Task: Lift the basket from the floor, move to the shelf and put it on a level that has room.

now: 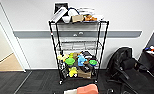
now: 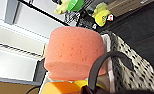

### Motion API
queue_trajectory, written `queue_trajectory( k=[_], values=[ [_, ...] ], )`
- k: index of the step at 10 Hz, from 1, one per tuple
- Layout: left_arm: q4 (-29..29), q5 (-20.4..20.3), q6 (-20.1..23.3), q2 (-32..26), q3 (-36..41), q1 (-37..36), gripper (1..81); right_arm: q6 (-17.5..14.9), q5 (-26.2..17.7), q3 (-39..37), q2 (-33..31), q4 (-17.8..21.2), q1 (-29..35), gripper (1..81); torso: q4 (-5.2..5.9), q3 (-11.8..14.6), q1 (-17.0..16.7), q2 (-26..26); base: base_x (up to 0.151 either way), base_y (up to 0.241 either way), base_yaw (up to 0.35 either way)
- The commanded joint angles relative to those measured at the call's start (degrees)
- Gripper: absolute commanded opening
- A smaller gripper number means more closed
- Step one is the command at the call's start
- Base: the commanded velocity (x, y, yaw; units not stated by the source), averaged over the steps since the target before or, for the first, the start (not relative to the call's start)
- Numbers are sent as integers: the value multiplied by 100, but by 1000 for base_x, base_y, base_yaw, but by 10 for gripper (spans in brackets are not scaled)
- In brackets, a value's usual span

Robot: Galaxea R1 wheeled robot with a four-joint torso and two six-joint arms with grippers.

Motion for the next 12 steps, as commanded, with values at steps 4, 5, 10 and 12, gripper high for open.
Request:
queue_trajectory(
  k=[4, 5, 10, 12],
  values=[
    [-65, -90, -66, -298, 824, -746, 10, 69, -102, 679, -124, 22, 745, 10, 0, 22, -734, 1139, 0, 0, 0],
    [-65, -99, -66, -306, 832, -746, 10, 87, -102, 733, -177, 13, 745, 10, 0, 22, -816, 1336, 0, 0, 0],
    [-13, -91, -58, -262, 789, -729, 10, 87, -102, 706, -177, 13, 719, 10, 0, 920, -816, 2092, 0, 0, 0],
    [-13, -99, -48, -245, 780, -676, 10, 87, -102, 706, -177, 13, 727, 10, 0, 1293, -758, 1882, 0, 0, 0]
  ],
)
